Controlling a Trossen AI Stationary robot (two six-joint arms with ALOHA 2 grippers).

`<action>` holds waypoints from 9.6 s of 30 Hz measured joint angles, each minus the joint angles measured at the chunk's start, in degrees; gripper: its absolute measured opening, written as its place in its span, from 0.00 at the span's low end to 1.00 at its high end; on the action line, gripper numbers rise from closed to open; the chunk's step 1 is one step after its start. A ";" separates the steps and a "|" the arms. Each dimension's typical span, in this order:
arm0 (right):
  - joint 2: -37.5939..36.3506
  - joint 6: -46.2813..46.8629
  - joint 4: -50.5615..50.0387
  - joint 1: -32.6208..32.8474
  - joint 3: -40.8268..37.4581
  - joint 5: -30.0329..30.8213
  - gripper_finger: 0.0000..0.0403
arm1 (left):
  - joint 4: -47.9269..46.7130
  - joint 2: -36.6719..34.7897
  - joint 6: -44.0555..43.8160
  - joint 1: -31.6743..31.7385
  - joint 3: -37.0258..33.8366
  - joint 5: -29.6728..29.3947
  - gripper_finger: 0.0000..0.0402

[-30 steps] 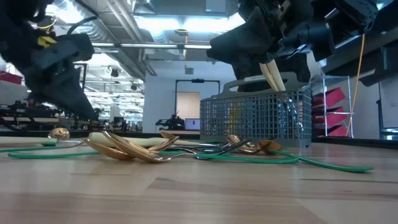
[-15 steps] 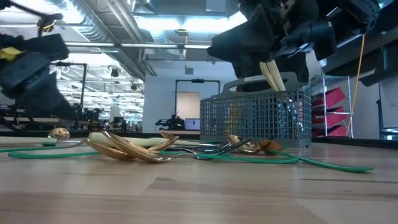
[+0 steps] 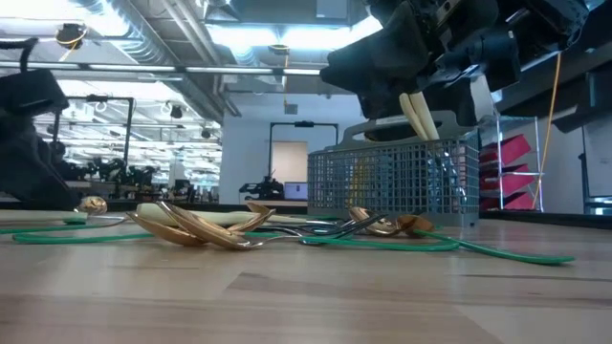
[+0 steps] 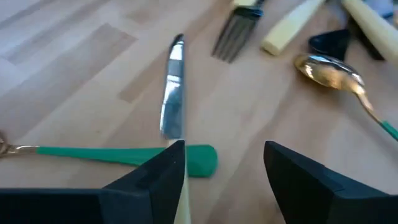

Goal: Sort silverware
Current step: Put the yellow knife into the gray organizer, then put the green spoon into the gray organizer

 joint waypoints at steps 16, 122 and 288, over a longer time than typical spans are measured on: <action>0.00 -0.02 0.02 0.00 0.00 -0.02 0.24 | -7.32 0.02 -9.42 -8.19 -0.57 -3.69 0.43; -29.46 -16.02 -8.97 15.92 0.04 14.38 0.24 | -15.87 -14.24 15.05 11.38 17.93 -8.77 0.12; -22.52 -7.26 -40.58 45.57 0.04 29.52 0.24 | -30.04 58.53 113.86 55.42 115.41 45.46 0.12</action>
